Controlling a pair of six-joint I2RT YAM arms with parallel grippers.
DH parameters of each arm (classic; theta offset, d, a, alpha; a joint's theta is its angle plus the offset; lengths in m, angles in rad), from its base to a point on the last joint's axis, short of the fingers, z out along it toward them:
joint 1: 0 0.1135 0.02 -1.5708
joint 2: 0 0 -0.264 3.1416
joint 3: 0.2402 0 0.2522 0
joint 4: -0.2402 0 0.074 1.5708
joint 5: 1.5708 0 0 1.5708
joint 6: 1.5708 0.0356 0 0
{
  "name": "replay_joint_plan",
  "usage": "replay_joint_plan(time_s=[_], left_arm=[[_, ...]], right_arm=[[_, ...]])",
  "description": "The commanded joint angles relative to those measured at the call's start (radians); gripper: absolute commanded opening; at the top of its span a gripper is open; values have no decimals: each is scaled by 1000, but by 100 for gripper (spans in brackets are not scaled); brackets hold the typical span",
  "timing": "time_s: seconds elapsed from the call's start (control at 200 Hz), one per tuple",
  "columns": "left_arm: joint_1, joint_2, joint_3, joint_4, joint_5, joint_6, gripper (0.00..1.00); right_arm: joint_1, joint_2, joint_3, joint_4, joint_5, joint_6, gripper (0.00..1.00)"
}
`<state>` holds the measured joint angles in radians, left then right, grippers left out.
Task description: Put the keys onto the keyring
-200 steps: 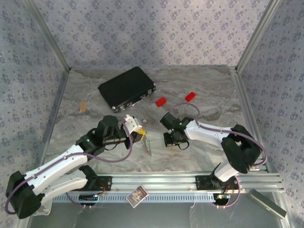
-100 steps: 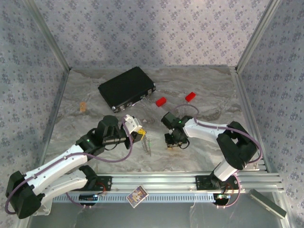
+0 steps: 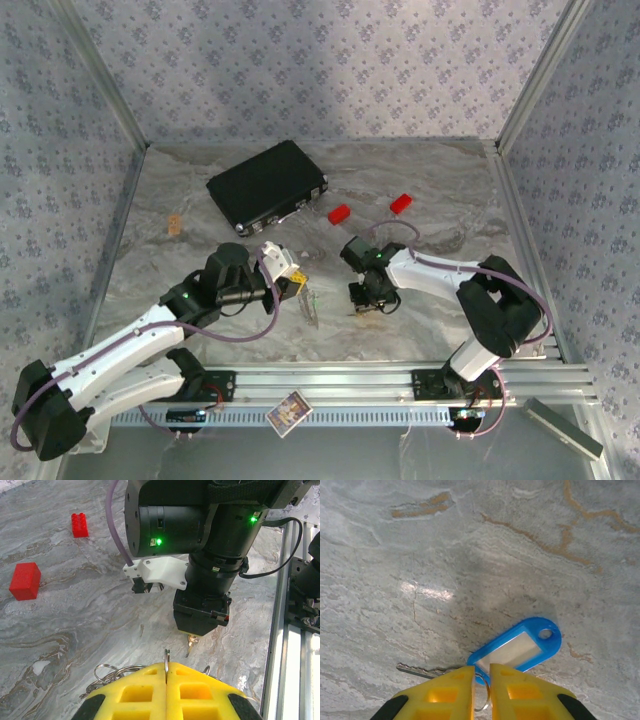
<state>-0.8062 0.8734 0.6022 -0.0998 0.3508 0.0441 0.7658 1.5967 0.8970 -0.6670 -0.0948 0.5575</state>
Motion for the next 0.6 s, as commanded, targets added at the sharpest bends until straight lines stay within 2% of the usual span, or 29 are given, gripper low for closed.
replay_joint_plan(time_s=[0.0,0.1,0.225,0.295,0.595], left_arm=[[-2,-5,5,52,10,17,0],[-2,-4,5,52,10,19,0],[-2,-6,7,52,10,19,0],[-2,-5,7,53,10,20,0],[-2,-9,5,52,14,17,0]], right_arm=[[-4,-22,28,-35,-15,-6,16],[-5,-41,33,-50,-14,6,20],[-9,-94,23,-77,3,49,37],[-14,-126,5,-82,12,100,41],[-15,-170,-124,42,-85,305,42]])
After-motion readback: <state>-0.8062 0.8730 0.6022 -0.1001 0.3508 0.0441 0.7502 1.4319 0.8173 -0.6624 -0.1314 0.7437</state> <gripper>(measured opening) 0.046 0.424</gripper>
